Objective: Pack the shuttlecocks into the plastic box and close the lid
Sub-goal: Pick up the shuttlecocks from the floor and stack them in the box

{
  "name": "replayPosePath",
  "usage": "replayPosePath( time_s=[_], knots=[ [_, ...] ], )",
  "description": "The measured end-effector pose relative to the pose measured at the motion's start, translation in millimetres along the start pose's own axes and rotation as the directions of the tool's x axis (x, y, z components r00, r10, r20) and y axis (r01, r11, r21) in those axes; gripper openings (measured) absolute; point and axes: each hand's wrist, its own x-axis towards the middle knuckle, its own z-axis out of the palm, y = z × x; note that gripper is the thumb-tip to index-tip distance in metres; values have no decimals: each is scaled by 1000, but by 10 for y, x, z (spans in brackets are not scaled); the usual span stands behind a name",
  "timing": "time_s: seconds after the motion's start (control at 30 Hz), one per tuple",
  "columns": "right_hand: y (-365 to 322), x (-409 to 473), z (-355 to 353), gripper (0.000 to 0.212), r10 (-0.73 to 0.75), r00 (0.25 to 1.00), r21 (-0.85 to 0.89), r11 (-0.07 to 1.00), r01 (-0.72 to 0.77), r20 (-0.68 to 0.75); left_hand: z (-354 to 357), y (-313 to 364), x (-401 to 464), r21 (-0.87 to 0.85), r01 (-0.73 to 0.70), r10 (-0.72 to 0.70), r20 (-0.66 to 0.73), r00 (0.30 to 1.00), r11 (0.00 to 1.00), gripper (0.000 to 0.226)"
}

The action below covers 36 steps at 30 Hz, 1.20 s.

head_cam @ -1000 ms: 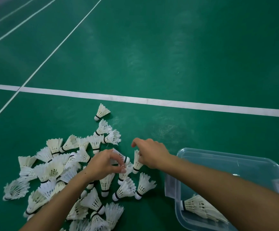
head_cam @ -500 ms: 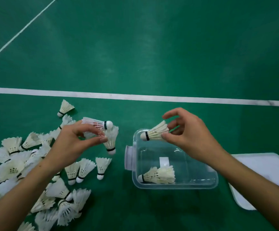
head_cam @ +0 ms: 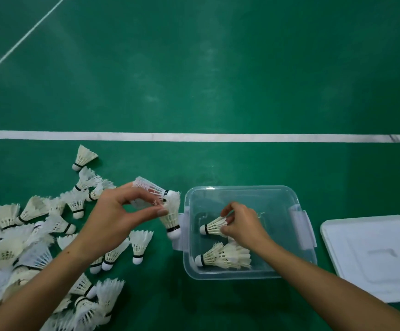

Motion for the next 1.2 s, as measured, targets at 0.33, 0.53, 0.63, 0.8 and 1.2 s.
replayPosePath(
  time_s=[0.33,0.53,0.63,0.8,1.2],
  knots=[
    [-36,-320,-346,38,-46,998,114,992,51,-48,169,149,159,-77,-11,14,40,999,997,20],
    [-582,-796,-902,48,-381,919,355,849,392,-102,317,336,363,-63,-107,115,148,982,992,22],
    [-720,-800,-927,54,-486,869,256,832,492,-92,392,402,440,-105,-134,153,198,968,985,22],
    [-669,-666,-902,45,-545,822,166,807,567,-164,497,422,501,-127,-122,147,206,967,984,19],
    [-485,-573,-876,44,-485,870,276,827,490,-90,563,417,514,36,-192,186,131,974,981,50]
  ],
)
